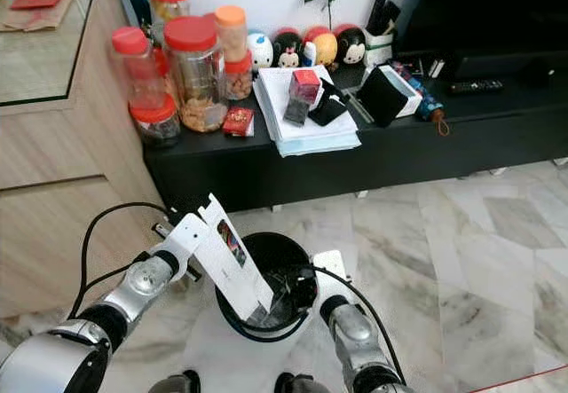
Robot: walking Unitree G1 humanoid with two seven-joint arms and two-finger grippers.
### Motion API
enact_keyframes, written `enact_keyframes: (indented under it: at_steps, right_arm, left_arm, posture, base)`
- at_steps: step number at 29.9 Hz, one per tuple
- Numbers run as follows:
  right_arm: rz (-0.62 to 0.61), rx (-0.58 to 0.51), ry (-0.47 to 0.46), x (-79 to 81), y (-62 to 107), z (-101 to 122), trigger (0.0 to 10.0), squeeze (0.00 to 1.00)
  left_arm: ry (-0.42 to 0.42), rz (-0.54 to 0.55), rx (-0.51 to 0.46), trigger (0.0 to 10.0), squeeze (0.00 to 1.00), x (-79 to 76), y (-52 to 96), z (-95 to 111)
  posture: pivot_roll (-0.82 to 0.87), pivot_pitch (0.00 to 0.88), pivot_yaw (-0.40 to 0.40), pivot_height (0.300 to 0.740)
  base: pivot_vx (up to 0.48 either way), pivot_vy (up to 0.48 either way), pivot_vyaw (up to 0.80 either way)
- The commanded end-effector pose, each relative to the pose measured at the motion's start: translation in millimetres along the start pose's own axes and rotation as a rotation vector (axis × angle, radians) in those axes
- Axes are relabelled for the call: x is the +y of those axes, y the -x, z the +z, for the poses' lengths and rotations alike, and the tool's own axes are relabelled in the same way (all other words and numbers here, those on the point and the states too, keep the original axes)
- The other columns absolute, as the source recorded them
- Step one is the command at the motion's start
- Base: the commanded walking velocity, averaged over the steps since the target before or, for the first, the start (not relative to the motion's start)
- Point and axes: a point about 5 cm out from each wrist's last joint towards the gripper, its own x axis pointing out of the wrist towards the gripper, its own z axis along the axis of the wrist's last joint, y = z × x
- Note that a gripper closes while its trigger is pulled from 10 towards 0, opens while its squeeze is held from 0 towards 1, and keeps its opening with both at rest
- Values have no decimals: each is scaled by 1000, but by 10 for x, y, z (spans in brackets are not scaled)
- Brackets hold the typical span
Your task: Picking trash to rubbish bin
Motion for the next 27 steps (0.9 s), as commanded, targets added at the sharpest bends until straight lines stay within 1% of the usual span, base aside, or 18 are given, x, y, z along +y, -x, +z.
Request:
enact_keyframes:
  at_steps: [1,3,4,5,6,7,11,13,14,15,16,17,19,20,23,25,26,27]
  right_arm:
    - [24,-35,7,22,6,34,10000,0]
    - [36,-48,16,39,12,43,10000,0]
    - [49,-67,19,59,17,62,10000,0]
    - [49,-67,19,59,17,62,10000,0]
    - [61,-80,27,79,24,73,10000,0]
    - [68,-86,30,89,28,77,10000,0]
    - [82,-116,31,121,61,94,10000,0]
    - [88,-123,31,136,68,98,10000,0]
    - [96,-130,31,159,78,99,10000,0]
    - [101,-134,31,172,85,103,10000,0]
    - [101,-134,31,172,85,103,10000,0]
    - [110,-143,31,202,98,108,10000,0]
    - [116,-148,30,226,110,112,10000,0]
    - [121,-153,27,239,124,115,10000,0]
    - [123,-153,27,244,137,117,10000,0]
    - [124,-153,25,250,151,113,10000,0]
    - [126,-154,24,257,164,112,10000,0]
    - [127,-155,23,260,169,115,10000,0]
  left_arm:
    - [-72,4,-33,10000,0,-32,-31,89]
    - [-98,12,-47,10000,0,-33,-39,119]
    - [-134,31,-69,10000,0,-22,-53,167]
    - [-134,31,-69,10000,0,-22,-53,167]
    - [-190,48,-86,10000,0,-16,-64,208]
    - [-217,54,-93,10000,0,-14,-68,223]
    - [-303,117,-111,10000,0,38,-96,302]
    - [-324,133,-121,10000,0,50,-103,328]
    - [-369,146,-130,10000,0,57,-105,341]
    - [-393,155,-135,10000,0,62,-105,347]
    - [-393,155,-135,10000,0,62,-105,347]
    - [-421,182,-144,10000,0,84,-104,357]
    - [-422,212,-153,10000,0,108,-101,369]
    - [-397,244,-172,10000,0,130,-100,399]
    - [-383,264,-184,10000,0,141,-100,418]
    - [-328,274,-208,10000,0,141,-96,448]
    - [-277,285,-229,10000,0,144,-90,471]
    - [-271,288,-239,10000,0,141,-88,482]
  posture:
    - [67,273,-113,740]
    - [55,285,-120,740]
    - [47,295,-124,740]
    - [47,295,-124,740]
    - [40,304,-127,740]
    - [38,307,-128,740]
    - [23,326,-134,740]
    - [22,329,-134,740]
    - [19,333,-135,740]
    - [18,336,-136,740]
    - [18,336,-136,740]
    - [14,340,-139,740]
    - [12,344,-141,740]
    - [11,348,-143,740]
    - [11,348,-143,740]
    - [7,361,-149,740]
    - [6,365,-150,740]
    - [5,368,-152,740]
  base:
    - [0,0,0]
    - [0,0,0]
    - [0,0,0]
    - [0,0,0]
    - [0,0,0]
    - [0,0,0]
    - [0,0,0]
    - [0,0,0]
    - [0,0,0]
    - [0,0,0]
    - [0,0,0]
    - [0,0,0]
    - [0,0,0]
    - [0,0,0]
    - [0,0,0]
    - [0,0,0]
    - [0,0,0]
    - [0,0,0]
